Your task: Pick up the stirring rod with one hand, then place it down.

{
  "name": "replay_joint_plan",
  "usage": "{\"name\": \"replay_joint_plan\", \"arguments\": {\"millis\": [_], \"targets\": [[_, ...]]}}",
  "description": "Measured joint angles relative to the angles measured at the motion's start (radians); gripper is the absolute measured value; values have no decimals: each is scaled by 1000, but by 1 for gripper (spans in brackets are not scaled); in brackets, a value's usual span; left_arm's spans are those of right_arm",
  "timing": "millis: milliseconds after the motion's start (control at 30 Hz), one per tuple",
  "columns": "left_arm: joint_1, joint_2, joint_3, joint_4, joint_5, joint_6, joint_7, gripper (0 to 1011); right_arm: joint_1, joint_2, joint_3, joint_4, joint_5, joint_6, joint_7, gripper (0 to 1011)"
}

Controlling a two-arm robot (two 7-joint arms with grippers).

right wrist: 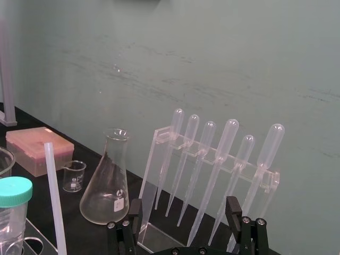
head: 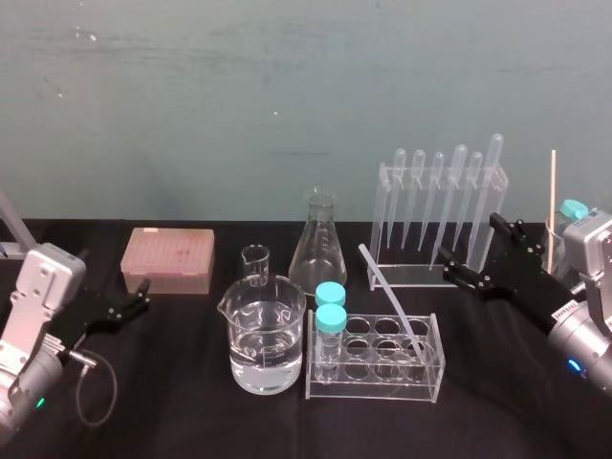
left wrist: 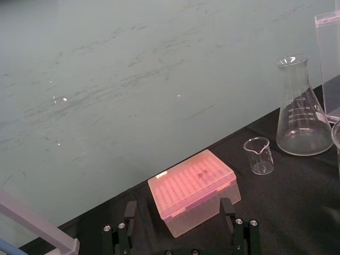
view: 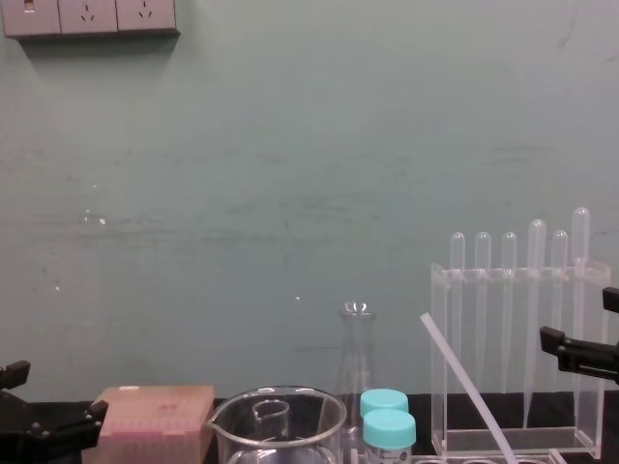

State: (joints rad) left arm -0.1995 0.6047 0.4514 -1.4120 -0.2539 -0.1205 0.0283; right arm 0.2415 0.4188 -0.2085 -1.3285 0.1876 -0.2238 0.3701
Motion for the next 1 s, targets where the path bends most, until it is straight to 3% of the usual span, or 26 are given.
{"name": "replay_joint_plan", "arguments": {"millis": [1000], "targets": [[0, 0, 0, 0, 0, 0, 0, 1000, 1, 0, 0, 0, 1, -2, 0, 1000]]}}
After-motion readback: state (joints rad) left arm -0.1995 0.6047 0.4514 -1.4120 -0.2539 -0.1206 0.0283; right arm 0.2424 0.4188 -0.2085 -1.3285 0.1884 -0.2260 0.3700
